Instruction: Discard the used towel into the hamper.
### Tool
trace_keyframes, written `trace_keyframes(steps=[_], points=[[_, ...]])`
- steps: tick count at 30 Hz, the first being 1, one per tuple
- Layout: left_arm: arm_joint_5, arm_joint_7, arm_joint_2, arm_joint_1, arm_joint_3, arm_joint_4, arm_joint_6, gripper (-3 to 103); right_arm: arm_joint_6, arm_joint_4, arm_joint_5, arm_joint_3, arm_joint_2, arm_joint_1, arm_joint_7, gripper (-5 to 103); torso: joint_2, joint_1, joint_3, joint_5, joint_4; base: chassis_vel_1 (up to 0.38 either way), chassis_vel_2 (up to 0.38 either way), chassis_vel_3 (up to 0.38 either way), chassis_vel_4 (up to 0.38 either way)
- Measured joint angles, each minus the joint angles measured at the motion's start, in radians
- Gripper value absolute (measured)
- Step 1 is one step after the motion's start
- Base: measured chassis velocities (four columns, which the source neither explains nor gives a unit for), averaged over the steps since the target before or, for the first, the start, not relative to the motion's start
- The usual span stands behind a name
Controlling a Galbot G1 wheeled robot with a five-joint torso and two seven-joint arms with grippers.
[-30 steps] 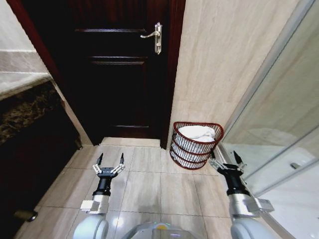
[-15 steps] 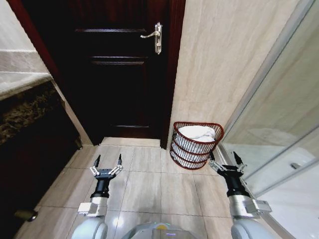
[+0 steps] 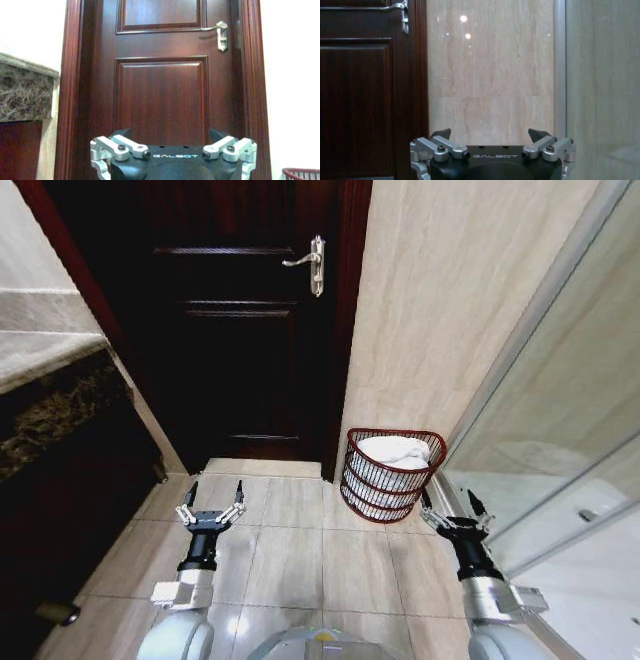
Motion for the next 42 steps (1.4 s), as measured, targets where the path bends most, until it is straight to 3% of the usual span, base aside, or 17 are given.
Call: trace_keyframes(steps=[9, 15, 42], points=[[0.004, -0.014, 0.004, 0.006, -0.004, -0.03, 0.07, 100, -0.004, -0.006, 0.001, 0.008, 0.005, 0.013, 0.002, 100, 0.035, 0.009, 0.025, 0.0, 0.0001, 0.0, 0.0, 0.0, 0.0], [-0.027, 0.062, 0.023, -0.006, -0.015, -0.046, 0.09, 100, 0.007, -0.004, 0.008, 0.023, 0.004, 0.016, -0.006, 100, 0.063, 0.016, 0.047, -0.0002, 0.0, 0.0, 0.0, 0.0, 0.0], [-0.019, 0.064, 0.003, -0.013, -0.017, -0.041, 0.096, 100, 0.008, -0.003, 0.038, 0.037, -0.011, 0.033, -0.014, 100, 0.168, 0.046, 0.122, 0.0, 0.0001, 0.0, 0.0, 0.0, 0.0]])
